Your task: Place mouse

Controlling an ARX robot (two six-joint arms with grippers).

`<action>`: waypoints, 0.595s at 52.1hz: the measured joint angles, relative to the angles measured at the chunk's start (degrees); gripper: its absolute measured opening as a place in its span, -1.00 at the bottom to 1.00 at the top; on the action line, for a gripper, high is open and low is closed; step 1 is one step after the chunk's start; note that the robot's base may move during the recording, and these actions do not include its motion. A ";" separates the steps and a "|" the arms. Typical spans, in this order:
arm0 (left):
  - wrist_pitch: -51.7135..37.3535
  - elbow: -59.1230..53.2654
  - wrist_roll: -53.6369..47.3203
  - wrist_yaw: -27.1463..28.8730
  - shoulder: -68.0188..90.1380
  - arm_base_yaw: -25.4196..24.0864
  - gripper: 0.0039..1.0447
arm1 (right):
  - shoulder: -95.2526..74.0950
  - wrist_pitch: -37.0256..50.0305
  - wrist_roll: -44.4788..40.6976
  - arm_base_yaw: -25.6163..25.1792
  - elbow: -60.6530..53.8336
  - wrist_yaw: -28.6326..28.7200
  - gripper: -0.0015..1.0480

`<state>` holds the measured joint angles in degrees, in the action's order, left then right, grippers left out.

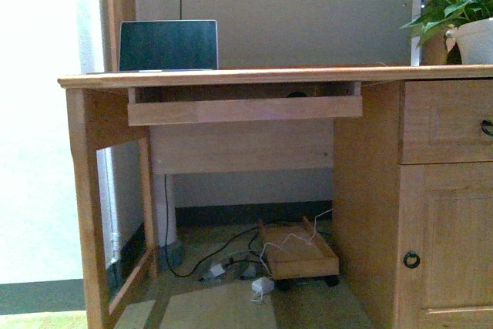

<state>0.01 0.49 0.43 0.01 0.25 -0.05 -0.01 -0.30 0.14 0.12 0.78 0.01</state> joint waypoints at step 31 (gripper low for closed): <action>0.00 0.00 0.00 0.00 0.00 0.00 0.86 | 0.00 0.00 0.00 0.00 0.00 0.00 0.86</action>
<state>0.01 0.49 0.43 0.01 0.25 -0.05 -0.01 -0.30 0.14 0.12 0.78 0.01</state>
